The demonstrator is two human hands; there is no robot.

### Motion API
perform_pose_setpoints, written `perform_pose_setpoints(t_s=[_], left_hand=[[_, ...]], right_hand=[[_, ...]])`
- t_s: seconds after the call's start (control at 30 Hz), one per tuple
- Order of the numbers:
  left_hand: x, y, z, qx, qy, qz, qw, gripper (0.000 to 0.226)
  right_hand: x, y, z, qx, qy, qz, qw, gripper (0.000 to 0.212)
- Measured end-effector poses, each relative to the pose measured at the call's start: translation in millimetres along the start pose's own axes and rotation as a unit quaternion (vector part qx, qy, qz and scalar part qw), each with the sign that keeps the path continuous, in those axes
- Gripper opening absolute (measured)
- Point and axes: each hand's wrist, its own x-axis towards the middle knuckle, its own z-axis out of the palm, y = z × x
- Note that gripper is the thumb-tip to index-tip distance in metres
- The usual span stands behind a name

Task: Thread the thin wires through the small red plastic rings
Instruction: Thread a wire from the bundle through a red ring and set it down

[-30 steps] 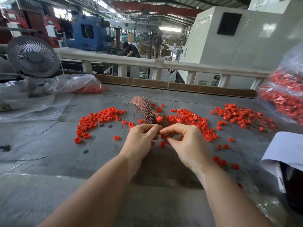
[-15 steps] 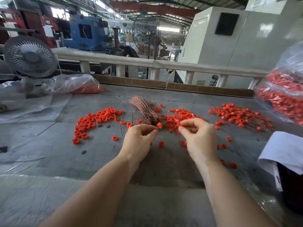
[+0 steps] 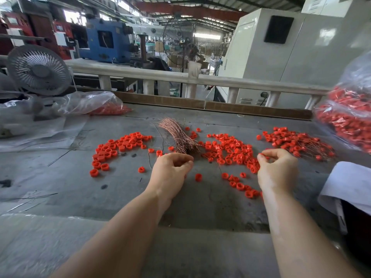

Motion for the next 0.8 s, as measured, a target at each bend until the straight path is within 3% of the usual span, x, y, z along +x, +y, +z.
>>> perform_pose_setpoints(t_s=[0.17,0.3,0.47,0.8], left_hand=[[2.6,-1.9,-0.9,-0.002,0.014,0.005,1.0,0.011],[6.6,-4.1,-4.0,0.017,0.048,0.029,0.998,0.012],[13.8,-8.7,-8.7,0.046,0.092,0.052,0.993,0.012],[31.1,-16.9,-15.8,0.233,0.139,0.087,0.958,0.022]], right_hand=[[-4.8,-5.3,-0.7,0.011,-0.021,-0.063,0.998,0.013],[-23.2,-15.3,4.5,0.007,-0.151,-0.17,0.974,0.013],[-41.2,-19.7,10.2,-0.035,-0.28,-0.23,0.931,0.007],[-46.8,-22.4,16.5,-0.07,-0.304,-0.279,0.908,0.011]])
